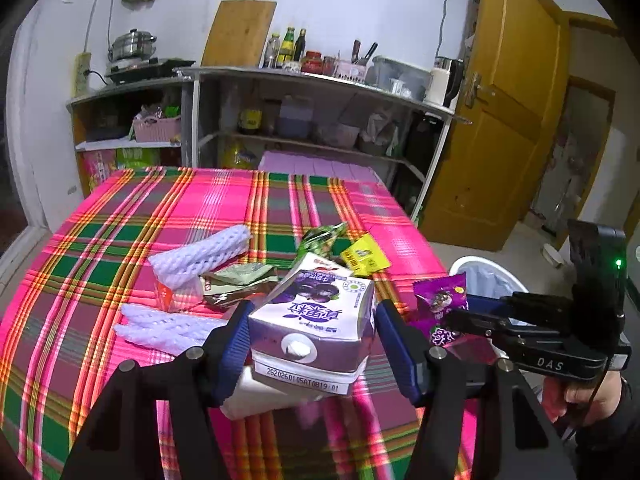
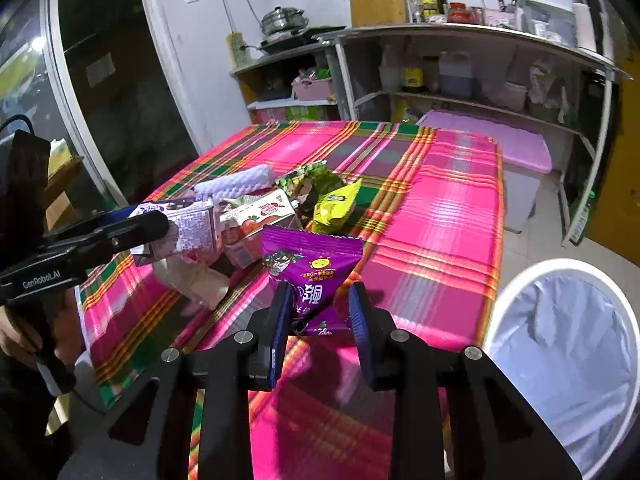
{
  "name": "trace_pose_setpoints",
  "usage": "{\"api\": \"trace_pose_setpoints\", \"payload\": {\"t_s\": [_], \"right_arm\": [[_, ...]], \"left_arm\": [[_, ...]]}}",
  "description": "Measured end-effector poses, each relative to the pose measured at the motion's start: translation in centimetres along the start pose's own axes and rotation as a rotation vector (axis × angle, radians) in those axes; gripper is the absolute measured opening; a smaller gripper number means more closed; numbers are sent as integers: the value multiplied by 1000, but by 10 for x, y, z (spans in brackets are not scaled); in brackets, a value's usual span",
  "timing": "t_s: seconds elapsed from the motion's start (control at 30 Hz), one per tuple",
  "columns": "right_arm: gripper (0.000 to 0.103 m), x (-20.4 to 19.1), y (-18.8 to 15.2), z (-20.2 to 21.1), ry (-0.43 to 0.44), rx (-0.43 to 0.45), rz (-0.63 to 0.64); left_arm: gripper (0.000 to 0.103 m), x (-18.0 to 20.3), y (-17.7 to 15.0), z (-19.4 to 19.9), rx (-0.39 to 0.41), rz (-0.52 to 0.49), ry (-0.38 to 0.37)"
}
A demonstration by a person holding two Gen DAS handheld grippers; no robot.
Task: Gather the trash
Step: 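Grasp the purple milk carton with the left tool while the right tool grasps the purple snack bag, then carry both items over the trash bin and open both tools to drop them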
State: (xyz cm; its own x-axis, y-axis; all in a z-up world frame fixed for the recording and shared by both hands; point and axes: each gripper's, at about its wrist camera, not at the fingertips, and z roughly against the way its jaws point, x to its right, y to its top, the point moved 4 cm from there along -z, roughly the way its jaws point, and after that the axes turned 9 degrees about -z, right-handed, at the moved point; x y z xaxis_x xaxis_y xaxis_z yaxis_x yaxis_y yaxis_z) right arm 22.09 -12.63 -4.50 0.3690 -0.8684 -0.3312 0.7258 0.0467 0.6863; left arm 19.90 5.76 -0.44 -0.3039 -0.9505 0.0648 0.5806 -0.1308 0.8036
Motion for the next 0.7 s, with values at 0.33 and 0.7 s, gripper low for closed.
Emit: {"api": "trace_pose_setpoints", "payload": {"t_s": [0.33,0.7], "right_arm": [[31,42,-19,58,-92,77,-105],[31,109,-44,96,-232,98,-243]], "left_arm": [[62,52,8,11,28,-35,-63],[62,127,27,-18,22,-112,-192]]}}
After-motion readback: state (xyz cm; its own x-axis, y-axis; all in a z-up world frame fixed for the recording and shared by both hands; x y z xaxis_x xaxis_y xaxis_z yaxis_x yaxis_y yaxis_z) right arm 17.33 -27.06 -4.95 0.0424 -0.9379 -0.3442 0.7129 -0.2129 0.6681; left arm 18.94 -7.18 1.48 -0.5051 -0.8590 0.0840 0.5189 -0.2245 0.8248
